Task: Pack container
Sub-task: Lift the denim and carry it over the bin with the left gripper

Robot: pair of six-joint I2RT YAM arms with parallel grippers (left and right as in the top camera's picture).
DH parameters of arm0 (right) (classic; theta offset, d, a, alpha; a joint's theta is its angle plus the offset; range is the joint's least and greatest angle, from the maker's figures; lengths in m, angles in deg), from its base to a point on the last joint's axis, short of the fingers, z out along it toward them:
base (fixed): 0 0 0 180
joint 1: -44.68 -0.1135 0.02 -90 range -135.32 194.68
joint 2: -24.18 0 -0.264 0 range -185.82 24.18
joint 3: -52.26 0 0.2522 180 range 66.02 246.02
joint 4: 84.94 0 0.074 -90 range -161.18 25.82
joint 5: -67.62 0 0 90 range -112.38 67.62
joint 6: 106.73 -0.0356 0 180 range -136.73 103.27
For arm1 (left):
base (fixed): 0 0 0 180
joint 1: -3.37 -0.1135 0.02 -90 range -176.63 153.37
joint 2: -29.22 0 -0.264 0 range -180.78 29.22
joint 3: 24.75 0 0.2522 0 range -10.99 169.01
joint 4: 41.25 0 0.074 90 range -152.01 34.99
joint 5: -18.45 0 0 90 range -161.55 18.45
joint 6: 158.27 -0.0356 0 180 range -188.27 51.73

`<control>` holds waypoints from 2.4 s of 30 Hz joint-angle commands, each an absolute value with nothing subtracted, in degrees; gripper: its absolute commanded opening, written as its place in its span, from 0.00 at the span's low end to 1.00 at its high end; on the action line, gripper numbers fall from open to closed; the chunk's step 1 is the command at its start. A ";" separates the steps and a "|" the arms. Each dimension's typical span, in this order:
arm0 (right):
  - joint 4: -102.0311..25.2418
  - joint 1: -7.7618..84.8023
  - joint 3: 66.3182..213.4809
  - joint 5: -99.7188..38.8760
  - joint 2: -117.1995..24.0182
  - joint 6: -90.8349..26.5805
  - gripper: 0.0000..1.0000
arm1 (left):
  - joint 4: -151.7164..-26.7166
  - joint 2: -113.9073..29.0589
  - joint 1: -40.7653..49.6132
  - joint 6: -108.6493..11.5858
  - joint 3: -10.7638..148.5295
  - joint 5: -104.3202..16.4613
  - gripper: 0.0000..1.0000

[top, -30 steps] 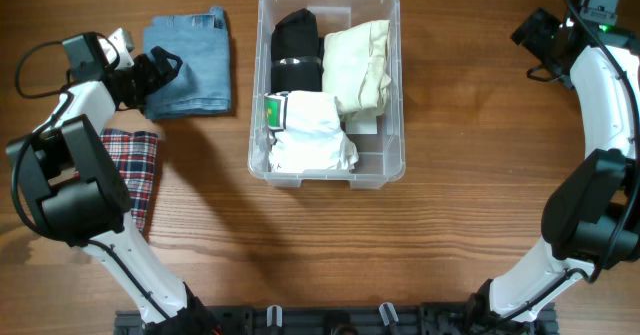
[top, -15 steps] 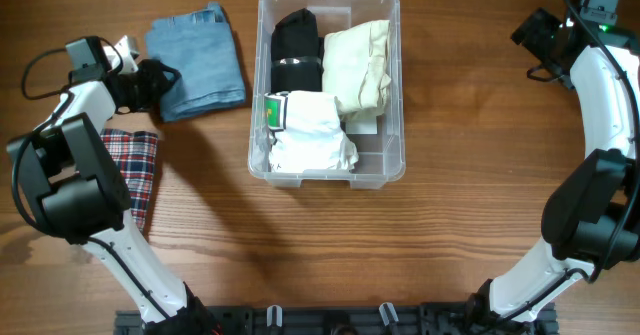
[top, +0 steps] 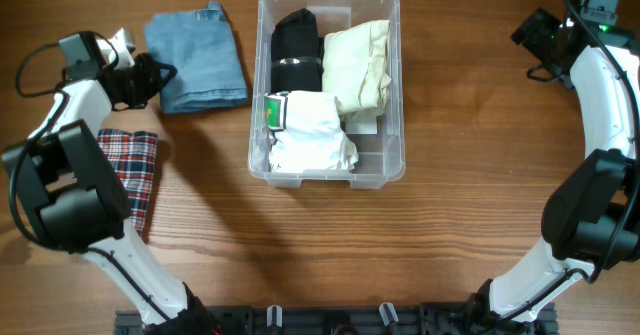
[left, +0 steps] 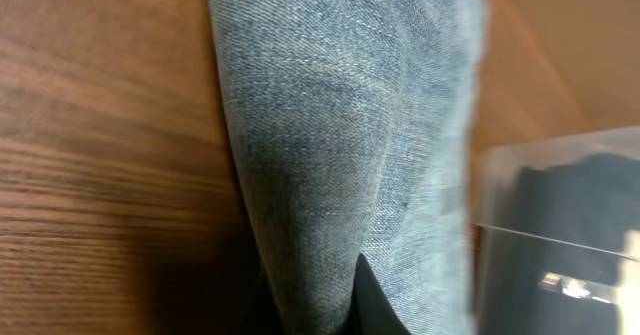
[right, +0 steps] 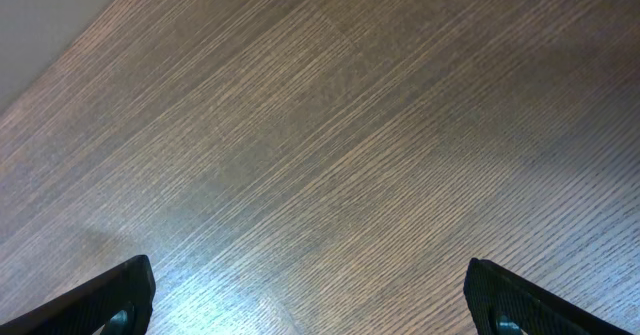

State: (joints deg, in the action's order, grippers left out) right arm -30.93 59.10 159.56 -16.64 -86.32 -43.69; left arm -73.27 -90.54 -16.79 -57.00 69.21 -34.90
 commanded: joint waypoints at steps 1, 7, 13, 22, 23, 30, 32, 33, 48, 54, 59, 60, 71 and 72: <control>-31.06 58.90 159.30 -16.88 -87.17 -43.80 1.00 | -72.92 -81.08 -16.46 -57.29 69.60 -27.78 0.04; -31.06 58.90 159.30 -16.88 -87.17 -43.80 1.00 | -73.08 -71.44 -16.46 -54.09 69.60 -25.90 0.04; -31.06 58.90 159.30 -16.88 -87.17 -43.82 1.00 | -76.22 -59.51 -15.50 -52.35 69.60 -18.38 0.04; -31.06 58.90 159.30 -16.88 -87.17 -43.80 1.00 | -86.87 -46.96 -1.40 -52.35 69.60 -15.67 0.04; -31.06 58.90 159.30 -16.88 -87.17 -43.82 1.00 | -87.78 -47.57 1.88 -52.32 69.58 -16.48 0.04; -31.06 58.90 159.30 -16.90 -87.17 -43.80 1.00 | -83.13 -57.45 15.52 -46.47 69.58 -26.77 0.04; -31.06 58.90 159.30 -16.88 -87.17 -43.80 1.00 | -79.72 -61.10 16.52 -45.00 69.58 -29.29 0.04; -31.04 58.90 159.30 -16.88 -87.17 -43.80 1.00 | -78.39 -62.67 16.57 -44.32 69.60 -29.72 0.04; -31.06 58.90 159.30 -16.88 -87.17 -43.82 1.00 | -70.04 -79.00 16.50 -43.41 69.60 -38.66 0.32; -31.06 58.90 159.30 -16.88 -87.17 -43.82 1.00 | -70.21 -79.55 16.22 -45.55 69.60 -42.79 0.56; -31.06 58.90 159.30 -16.88 -87.15 -43.82 1.00 | -71.30 -79.09 14.82 -49.50 72.80 -42.97 0.62; -31.06 58.90 159.30 -16.88 -87.17 -43.82 1.00 | -72.79 -78.85 14.64 -51.69 74.92 -43.23 0.66; -31.06 58.90 159.30 -16.88 -87.17 -43.82 1.00 | -82.71 -77.23 14.75 -55.91 87.57 -52.13 0.66; -31.06 58.90 159.30 -16.88 -87.17 -43.82 1.00 | -83.19 -77.19 14.99 -55.93 87.57 -52.13 0.54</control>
